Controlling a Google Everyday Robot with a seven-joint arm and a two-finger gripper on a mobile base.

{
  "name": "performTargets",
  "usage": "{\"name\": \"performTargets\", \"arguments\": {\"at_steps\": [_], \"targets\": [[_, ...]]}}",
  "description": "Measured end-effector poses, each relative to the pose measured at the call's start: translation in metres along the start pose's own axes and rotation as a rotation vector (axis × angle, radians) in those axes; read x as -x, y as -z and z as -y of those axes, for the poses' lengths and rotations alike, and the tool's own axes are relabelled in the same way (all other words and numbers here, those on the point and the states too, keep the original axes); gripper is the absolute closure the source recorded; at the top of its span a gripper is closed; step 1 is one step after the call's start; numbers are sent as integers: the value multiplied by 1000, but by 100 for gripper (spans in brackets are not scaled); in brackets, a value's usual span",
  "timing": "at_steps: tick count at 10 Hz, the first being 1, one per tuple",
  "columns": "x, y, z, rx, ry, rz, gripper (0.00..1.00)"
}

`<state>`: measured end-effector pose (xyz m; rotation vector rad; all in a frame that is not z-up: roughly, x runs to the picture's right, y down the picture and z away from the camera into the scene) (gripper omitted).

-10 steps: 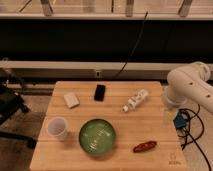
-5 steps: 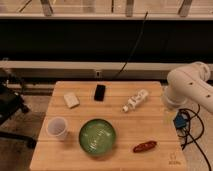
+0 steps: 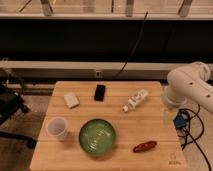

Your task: Place the bottle in the ceramic bowl

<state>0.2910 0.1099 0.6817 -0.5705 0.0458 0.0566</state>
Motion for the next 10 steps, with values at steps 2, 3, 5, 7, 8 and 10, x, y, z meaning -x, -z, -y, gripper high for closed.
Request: {"name": "performTargets", "arguments": {"at_steps": [2,3,5,7,8,10], "targets": [[0,0,0,0,0,0,20],[0,0,0,0,0,0,20],[0,0,1,-1,0,0,20],[4,-4,14,-5,14,-9,20],[9,-9,29,-13,29,-12,20],[12,-13,39,-13,43,-22,20]]}}
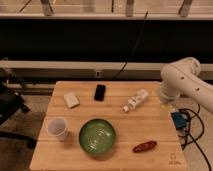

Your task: Place the bottle in the ceramic bowl

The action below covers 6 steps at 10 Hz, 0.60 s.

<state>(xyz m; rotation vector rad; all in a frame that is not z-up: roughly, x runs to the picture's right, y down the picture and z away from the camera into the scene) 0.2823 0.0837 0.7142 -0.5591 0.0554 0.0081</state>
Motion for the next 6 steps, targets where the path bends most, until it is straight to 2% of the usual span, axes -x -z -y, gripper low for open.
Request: {"name": "performTargets", "arguments": {"at_steps": [6], "targets": [[12,-24,18,1,50,-11,20]]}}
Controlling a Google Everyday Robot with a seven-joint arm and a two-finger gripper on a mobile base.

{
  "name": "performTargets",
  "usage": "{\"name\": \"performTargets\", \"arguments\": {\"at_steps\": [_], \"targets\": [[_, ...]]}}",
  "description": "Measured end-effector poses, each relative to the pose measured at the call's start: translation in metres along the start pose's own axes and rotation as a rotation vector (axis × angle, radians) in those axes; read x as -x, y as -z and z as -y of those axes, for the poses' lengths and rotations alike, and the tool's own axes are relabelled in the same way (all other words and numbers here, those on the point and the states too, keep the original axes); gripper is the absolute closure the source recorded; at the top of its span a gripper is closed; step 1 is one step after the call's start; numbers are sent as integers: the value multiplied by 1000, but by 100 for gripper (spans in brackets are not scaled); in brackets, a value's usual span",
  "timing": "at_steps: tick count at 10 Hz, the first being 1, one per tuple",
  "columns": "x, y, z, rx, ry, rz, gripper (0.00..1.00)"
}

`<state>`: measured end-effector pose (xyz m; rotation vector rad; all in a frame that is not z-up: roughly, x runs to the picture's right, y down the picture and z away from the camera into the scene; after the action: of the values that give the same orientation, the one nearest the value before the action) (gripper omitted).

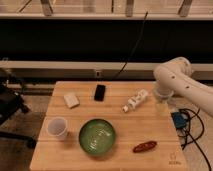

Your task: Place the bottle in the ceramic bowl

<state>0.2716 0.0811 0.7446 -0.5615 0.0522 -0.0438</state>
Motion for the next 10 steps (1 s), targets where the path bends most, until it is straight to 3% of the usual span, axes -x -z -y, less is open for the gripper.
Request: {"name": "performTargets", "arguments": {"at_steps": [10], "targets": [[18,-44,24,1,67,17,20]]}}
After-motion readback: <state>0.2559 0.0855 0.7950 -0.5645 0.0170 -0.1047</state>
